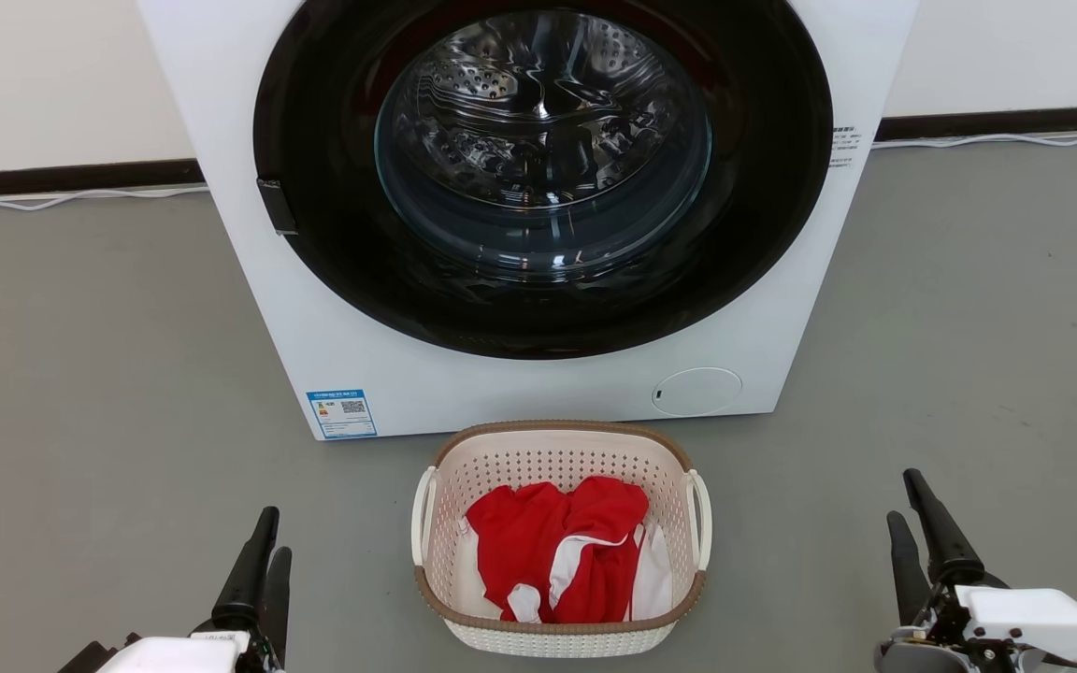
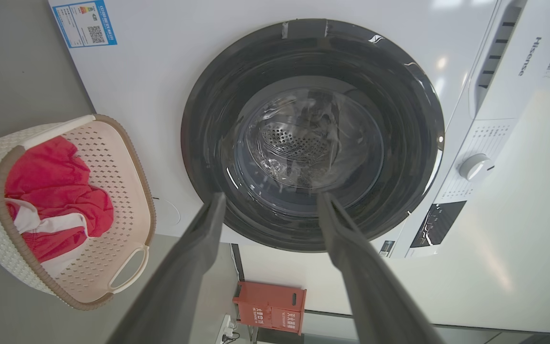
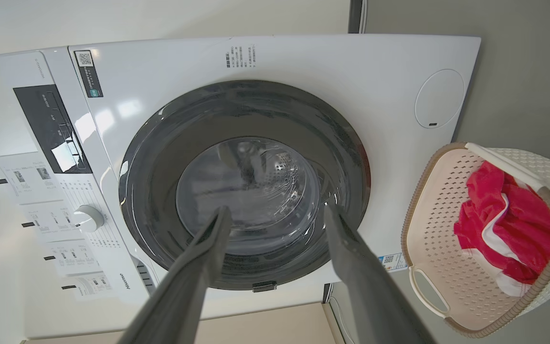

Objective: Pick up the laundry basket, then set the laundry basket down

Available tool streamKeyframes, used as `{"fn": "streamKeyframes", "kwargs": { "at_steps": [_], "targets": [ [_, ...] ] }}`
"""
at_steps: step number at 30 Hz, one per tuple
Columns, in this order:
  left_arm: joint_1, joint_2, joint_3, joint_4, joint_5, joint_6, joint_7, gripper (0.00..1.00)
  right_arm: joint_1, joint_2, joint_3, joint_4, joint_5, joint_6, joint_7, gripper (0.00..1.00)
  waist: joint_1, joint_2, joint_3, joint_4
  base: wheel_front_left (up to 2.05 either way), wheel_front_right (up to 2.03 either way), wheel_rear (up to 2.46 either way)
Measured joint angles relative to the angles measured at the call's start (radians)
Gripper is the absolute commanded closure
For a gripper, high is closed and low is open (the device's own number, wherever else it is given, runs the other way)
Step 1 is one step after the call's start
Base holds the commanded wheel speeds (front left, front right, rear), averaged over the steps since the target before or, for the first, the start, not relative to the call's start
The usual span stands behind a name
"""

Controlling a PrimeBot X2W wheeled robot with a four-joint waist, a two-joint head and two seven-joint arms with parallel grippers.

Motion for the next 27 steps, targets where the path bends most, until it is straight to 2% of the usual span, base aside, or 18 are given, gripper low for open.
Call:
{"fn": "streamKeyframes", "kwargs": {
  "at_steps": [11,27],
  "targets": [
    [0.000,0.000,-0.007,0.004,0.064,0.000,-0.031,0.00,0.001,-0.010,0.021,-0.004,-0.105,0.000,-0.037,0.00,-0.0001,0.0000,0.000,-0.002,0.00,0.00,0.00],
    [0.000,0.001,-0.026,0.003,0.270,0.013,-0.077,0.00,0.002,-0.009,0.022,-0.028,-0.416,0.000,-0.081,0.00,-0.0002,0.0000,0.001,-0.003,0.00,0.00,0.00]
  ]
}}
